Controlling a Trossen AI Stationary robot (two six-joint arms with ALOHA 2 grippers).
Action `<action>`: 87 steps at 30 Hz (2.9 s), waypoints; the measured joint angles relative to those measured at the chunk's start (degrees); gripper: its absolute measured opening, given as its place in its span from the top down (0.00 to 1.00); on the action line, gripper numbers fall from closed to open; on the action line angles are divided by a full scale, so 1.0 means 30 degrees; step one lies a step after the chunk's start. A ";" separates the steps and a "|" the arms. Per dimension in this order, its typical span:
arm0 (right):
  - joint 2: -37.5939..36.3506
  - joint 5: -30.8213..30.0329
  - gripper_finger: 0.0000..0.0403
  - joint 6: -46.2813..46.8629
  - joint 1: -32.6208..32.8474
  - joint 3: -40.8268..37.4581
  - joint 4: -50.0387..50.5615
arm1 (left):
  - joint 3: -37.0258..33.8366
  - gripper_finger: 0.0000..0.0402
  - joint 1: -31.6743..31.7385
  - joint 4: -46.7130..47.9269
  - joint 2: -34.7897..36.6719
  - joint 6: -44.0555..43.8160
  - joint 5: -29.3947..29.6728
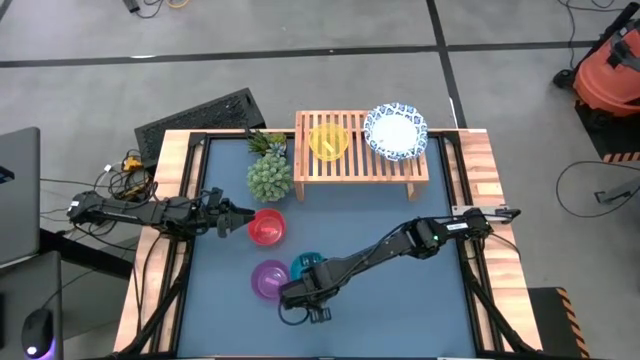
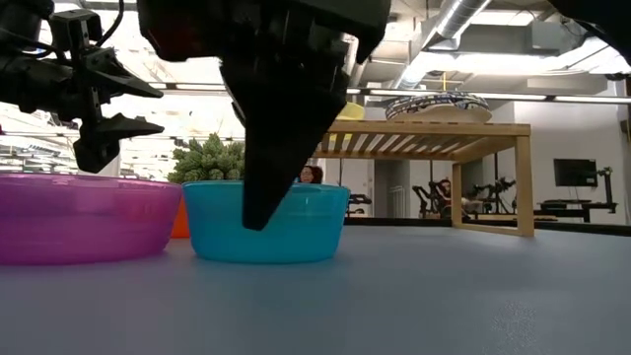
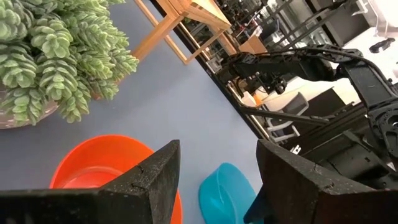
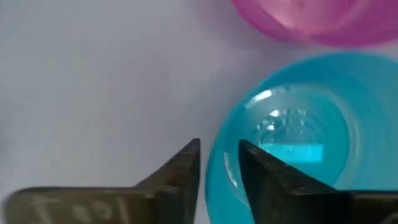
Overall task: Place and stack bowls onto a shelf
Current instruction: Stack the blue bowl on top of the yellow bowl on the shelf
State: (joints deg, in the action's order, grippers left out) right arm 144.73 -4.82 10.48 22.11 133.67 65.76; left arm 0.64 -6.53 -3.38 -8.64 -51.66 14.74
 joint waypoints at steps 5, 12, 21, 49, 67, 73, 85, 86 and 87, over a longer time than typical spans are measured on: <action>-0.0007 -0.0061 0.93 0.1380 0.0007 0.0190 0.1241 | 0.0000 0.51 -0.0001 -0.0004 0.0004 -0.0006 0.0024; -0.1240 0.0128 0.94 0.1725 -0.0053 0.0408 0.2652 | 0.0000 0.51 0.0001 -0.0015 0.0005 -0.0029 0.0032; -0.6675 0.0904 0.94 0.1463 -0.1785 0.0444 0.3007 | -0.0007 0.51 -0.0005 -0.0008 0.0005 0.0015 0.0061; -0.9690 -0.2330 0.94 -0.3770 -1.1948 0.0430 0.2769 | 0.0000 0.51 0.0002 0.0072 0.0005 0.0036 -0.0625; -0.9697 -0.2301 0.94 -0.5088 -1.2586 0.0029 0.2832 | -0.0002 0.51 0.0000 0.0058 0.0005 0.0000 -0.0474; -0.8895 -0.2251 0.94 -0.5486 -1.2857 -0.0015 0.3178 | 0.0000 0.51 0.0002 0.0030 0.0005 -0.0360 -0.0340; -0.7563 -0.1914 0.94 -0.6528 -1.2890 0.0036 0.3321 | -0.0006 0.51 -0.0004 0.0015 0.0005 -0.0583 -0.0311; -0.7563 -0.1908 0.94 -0.6528 -1.2911 0.0036 0.3365 | 0.0000 0.51 0.0002 0.0015 0.0005 -0.0583 -0.0311; -0.7563 -0.1915 0.94 -0.6528 -1.2925 0.0036 0.3431 | 0.0000 0.51 0.0002 0.0015 0.0005 -0.0583 -0.0304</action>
State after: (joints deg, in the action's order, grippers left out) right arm 122.04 -10.57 -9.10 -16.67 133.78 76.06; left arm 0.64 -6.52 -3.33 -8.62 -53.41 13.82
